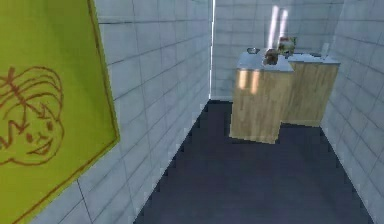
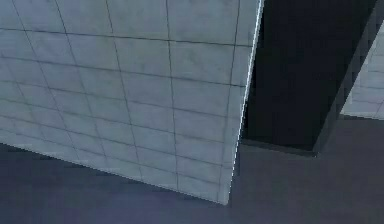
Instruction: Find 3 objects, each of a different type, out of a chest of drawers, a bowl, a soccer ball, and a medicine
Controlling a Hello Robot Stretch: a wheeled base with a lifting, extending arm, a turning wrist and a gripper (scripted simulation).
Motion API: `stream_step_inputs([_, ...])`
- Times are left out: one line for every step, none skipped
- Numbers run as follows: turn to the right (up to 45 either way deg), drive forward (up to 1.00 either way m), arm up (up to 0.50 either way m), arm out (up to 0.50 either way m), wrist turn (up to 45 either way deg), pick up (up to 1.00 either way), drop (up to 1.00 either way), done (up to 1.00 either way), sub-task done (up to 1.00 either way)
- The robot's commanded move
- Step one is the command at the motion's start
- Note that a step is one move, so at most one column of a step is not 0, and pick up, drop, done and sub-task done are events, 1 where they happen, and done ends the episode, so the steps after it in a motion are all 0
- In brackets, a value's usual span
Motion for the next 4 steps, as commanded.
stream_step_inputs([6.0,0.00,0.00,0.00,0.0,0.00,0.00,0.00,0.00])
stream_step_inputs([0.0,1.00,0.00,0.00,0.0,0.00,0.00,0.00,0.00])
stream_step_inputs([0.0,1.00,0.00,0.00,0.0,0.00,0.00,0.00,0.00])
stream_step_inputs([3.0,0.00,0.00,0.00,0.0,0.00,0.00,0.00,0.00])
